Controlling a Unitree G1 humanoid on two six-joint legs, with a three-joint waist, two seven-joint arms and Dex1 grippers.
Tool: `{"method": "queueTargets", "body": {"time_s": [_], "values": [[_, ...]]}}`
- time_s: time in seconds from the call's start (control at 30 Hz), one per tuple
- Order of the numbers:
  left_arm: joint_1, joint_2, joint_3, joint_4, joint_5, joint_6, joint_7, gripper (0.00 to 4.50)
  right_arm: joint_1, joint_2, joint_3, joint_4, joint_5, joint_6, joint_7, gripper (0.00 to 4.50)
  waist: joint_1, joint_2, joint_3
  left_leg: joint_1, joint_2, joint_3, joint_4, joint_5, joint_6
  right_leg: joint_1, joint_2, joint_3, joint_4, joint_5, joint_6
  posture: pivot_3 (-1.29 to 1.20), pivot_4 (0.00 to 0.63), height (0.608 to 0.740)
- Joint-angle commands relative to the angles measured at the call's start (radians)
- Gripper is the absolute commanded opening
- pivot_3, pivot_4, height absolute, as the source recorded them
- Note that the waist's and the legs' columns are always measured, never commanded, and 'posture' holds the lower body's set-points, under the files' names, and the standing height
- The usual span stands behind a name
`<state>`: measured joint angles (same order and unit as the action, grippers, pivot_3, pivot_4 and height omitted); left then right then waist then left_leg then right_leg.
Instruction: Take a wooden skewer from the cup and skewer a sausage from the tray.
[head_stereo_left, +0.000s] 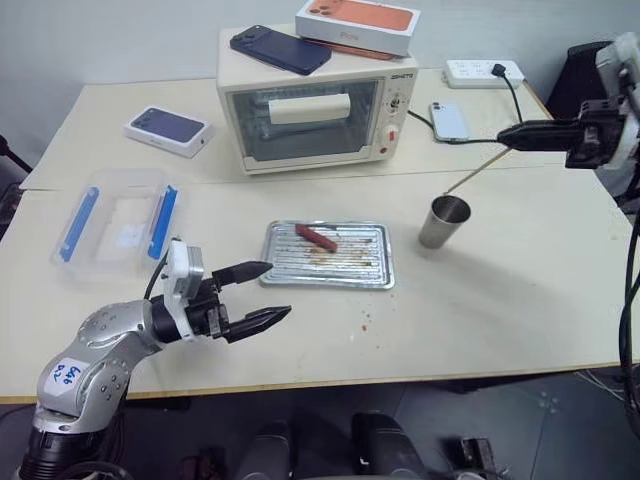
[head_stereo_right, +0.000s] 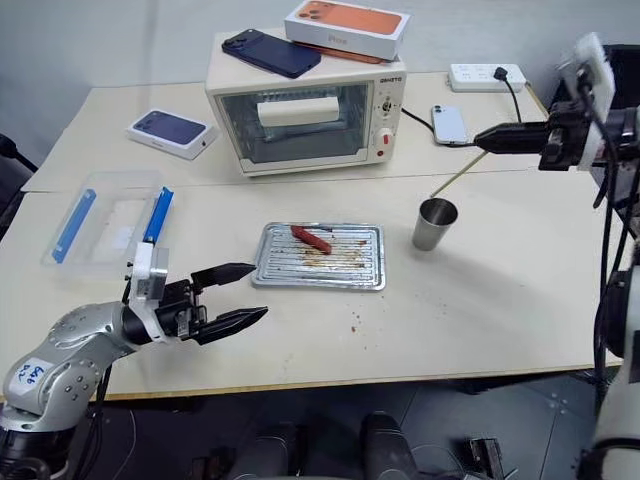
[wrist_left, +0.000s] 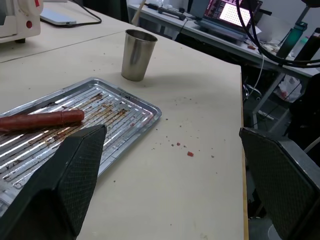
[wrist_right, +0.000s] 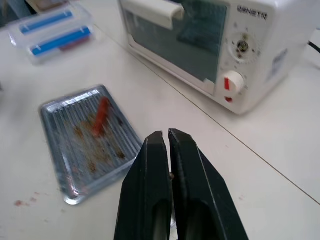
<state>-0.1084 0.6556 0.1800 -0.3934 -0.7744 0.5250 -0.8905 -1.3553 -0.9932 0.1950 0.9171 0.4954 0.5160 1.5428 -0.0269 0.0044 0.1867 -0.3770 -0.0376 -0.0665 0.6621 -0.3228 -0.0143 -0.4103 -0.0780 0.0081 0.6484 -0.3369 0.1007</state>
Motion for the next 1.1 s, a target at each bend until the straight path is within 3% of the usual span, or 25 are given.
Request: {"method": "queueTargets", "body": {"time_s": [0.03, 0.13, 0.4, 0.57, 0.7, 1.1], "values": [[-0.073, -0.035, 0.012, 0.003, -0.065, 0.009, 0.0, 4.5, 0.053, 0.045, -0.083, -0.193, 0.212, 0.167, 0.072, 0.04, 0.0, 0.0, 0.0, 0.0, 0.0, 0.0, 0.0, 0.0, 0.0, 0.0, 0.0, 0.0, 0.0, 0.0, 0.0, 0.0, 0.15, 0.74], [-0.134, -0.08, -0.035, 0.019, -0.042, -0.005, 0.009, 4.5, 0.15, 0.14, -0.176, -0.344, 0.306, 0.255, 0.046, 0.04, 0.0, 0.0, 0.0, 0.0, 0.0, 0.0, 0.001, 0.0, 0.0, 0.001, 0.0, 0.0, 0.001, 0.0, 0.0, 0.0, 0.15, 0.74], [-0.267, -0.199, -0.108, 0.047, -0.04, 0.008, 0.054, 4.5, 0.452, 0.411, -0.314, -0.794, 0.491, 0.373, -0.25, 0.04, 0.023, -0.001, 0.0, -0.011, 0.0, -0.005, 0.011, 0.0, 0.0, -0.007, 0.0, -0.004, 0.009, 0.001, 0.001, 0.0, 0.15, 0.74], [-0.283, -0.218, -0.115, 0.048, -0.046, 0.017, 0.057, 4.5, 0.546, 0.478, -0.331, -0.914, 0.518, 0.389, -0.346, 0.04, 0.027, -0.001, 0.0, -0.012, -0.002, -0.005, 0.016, -0.001, 0.0, -0.006, -0.001, -0.003, 0.008, 0.001, 0.001, 0.0, 0.15, 0.74], [-0.283, -0.23, -0.115, 0.044, -0.053, 0.018, 0.063, 3.81, 0.586, 0.494, -0.343, -0.963, 0.546, 0.398, -0.391, 0.0, 0.026, -0.001, 0.0, -0.011, -0.002, -0.005, 0.017, -0.001, 0.001, -0.006, -0.001, -0.003, 0.009, 0.001, 0.001, 0.0, 0.15, 0.74], [-0.295, -0.237, -0.113, 0.047, -0.05, 0.015, 0.063, 0.84, 0.648, 0.518, -0.332, -1.001, 0.523, 0.357, -0.423, 0.0, 0.024, -0.001, 0.0, -0.011, -0.002, -0.005, 0.016, -0.001, 0.001, -0.006, 0.0, -0.003, 0.009, 0.001, 0.001, 0.0, 0.15, 0.74]]}}
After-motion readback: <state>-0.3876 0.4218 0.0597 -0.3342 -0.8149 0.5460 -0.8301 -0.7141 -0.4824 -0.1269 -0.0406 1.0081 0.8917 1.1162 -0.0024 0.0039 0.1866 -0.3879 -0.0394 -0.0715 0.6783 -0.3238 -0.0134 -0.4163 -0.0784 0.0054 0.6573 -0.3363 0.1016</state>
